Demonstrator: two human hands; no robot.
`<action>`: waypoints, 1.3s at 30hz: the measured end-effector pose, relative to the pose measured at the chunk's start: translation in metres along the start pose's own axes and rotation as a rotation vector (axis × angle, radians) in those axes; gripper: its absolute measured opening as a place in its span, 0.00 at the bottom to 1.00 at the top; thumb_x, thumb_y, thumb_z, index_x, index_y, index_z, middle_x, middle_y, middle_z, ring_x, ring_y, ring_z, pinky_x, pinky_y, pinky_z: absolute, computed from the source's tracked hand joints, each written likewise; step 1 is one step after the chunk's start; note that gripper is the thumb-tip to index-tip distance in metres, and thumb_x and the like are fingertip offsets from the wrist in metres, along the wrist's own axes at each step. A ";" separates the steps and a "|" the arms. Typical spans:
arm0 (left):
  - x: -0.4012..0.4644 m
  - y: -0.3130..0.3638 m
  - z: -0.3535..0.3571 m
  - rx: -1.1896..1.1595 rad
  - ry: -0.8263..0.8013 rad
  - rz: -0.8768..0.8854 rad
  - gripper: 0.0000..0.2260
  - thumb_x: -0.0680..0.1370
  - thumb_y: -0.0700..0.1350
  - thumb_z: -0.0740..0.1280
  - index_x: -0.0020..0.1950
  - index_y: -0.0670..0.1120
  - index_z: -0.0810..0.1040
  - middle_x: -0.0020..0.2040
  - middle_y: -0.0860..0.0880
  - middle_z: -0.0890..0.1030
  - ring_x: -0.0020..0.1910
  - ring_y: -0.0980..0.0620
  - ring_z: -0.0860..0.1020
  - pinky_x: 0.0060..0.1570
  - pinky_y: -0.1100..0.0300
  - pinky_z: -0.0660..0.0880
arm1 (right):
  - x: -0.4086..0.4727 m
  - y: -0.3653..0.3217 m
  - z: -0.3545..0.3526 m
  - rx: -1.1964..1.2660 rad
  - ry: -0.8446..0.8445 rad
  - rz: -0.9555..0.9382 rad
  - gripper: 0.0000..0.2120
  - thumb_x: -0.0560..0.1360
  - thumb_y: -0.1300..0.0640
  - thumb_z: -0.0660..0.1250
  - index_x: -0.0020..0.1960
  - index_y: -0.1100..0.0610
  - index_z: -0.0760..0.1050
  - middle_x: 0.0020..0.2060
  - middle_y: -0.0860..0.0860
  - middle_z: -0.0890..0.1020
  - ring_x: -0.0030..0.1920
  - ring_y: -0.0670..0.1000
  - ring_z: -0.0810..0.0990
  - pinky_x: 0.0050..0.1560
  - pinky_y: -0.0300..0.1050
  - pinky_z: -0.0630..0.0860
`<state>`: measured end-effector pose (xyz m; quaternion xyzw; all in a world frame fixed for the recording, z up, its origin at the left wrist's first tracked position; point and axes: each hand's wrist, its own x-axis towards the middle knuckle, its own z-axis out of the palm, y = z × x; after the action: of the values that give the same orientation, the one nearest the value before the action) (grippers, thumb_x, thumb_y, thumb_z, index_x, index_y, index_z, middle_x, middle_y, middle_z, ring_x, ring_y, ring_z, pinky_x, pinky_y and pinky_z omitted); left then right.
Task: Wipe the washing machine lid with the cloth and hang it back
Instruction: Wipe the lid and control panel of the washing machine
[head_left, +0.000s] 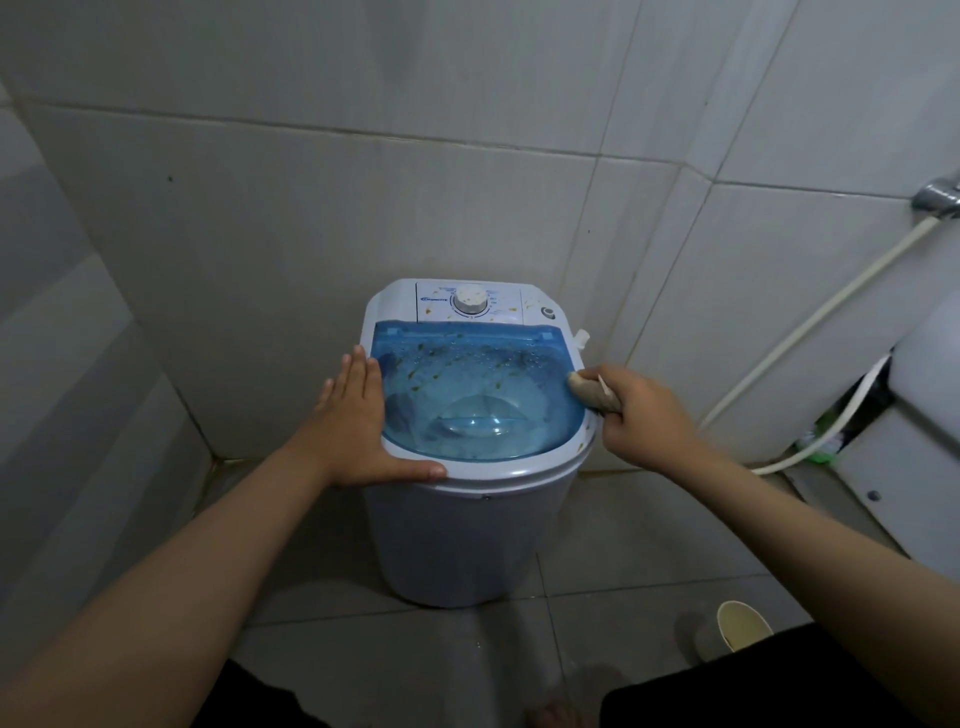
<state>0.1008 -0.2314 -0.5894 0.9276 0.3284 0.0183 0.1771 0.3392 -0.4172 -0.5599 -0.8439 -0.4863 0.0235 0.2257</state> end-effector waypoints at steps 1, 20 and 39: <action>0.000 0.000 0.000 0.002 0.000 -0.001 0.69 0.50 0.81 0.58 0.74 0.40 0.32 0.76 0.41 0.32 0.75 0.45 0.33 0.72 0.49 0.38 | -0.006 -0.003 0.001 -0.011 0.021 0.003 0.27 0.63 0.51 0.54 0.60 0.50 0.76 0.56 0.53 0.82 0.56 0.60 0.80 0.52 0.49 0.76; 0.000 0.000 0.001 -0.007 0.004 0.003 0.70 0.50 0.81 0.58 0.75 0.40 0.32 0.76 0.41 0.32 0.75 0.45 0.33 0.72 0.47 0.38 | -0.072 -0.051 0.050 -0.374 0.217 -0.034 0.23 0.55 0.66 0.67 0.50 0.59 0.77 0.41 0.54 0.82 0.35 0.58 0.77 0.23 0.45 0.73; -0.002 0.002 0.002 -0.019 -0.006 -0.009 0.70 0.50 0.81 0.57 0.74 0.40 0.30 0.75 0.41 0.30 0.74 0.45 0.32 0.72 0.48 0.37 | -0.054 -0.110 0.033 0.057 -0.105 -0.083 0.09 0.66 0.59 0.63 0.46 0.58 0.71 0.46 0.54 0.81 0.48 0.58 0.78 0.34 0.45 0.70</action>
<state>0.1013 -0.2349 -0.5906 0.9245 0.3318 0.0178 0.1869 0.2132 -0.4031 -0.5543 -0.8137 -0.5312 0.0723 0.2247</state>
